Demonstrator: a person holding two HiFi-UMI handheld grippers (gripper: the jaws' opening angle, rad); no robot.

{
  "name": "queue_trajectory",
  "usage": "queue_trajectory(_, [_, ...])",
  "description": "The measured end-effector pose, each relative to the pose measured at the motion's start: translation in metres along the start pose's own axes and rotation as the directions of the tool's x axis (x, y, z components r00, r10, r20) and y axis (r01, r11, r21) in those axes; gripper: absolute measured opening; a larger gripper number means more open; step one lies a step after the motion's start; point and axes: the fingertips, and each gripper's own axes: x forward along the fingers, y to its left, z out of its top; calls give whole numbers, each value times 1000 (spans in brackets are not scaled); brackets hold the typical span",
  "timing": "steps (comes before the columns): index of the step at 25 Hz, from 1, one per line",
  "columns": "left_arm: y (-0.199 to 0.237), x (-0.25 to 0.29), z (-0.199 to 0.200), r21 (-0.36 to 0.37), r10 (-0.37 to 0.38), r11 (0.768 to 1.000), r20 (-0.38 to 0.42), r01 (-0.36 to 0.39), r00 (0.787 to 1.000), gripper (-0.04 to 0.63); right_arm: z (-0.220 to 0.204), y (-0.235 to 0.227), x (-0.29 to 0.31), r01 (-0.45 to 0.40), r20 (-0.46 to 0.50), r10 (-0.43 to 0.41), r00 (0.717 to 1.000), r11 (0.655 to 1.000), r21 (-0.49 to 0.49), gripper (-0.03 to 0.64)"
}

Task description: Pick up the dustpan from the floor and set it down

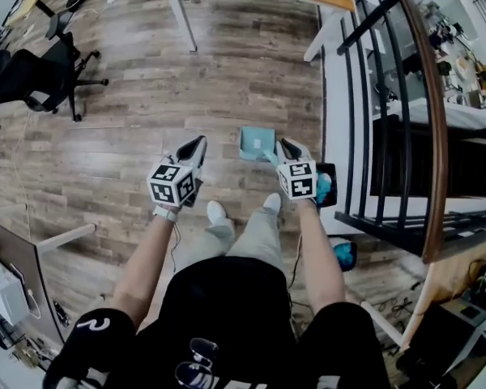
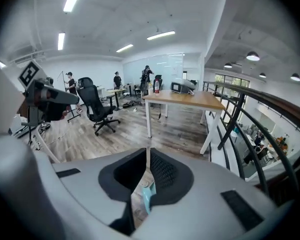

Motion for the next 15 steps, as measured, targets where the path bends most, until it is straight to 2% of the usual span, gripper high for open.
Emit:
queue_trajectory(6, [-24, -33, 39, 60, -32, 998, 78, 28, 996, -3, 60, 12, -65, 43, 141, -45, 989, 999, 18, -3])
queue_trajectory(15, [-52, -98, 85, 129, -67, 991, 175, 45, 982, -3, 127, 55, -145, 15, 311, -22, 950, 1000, 24, -5])
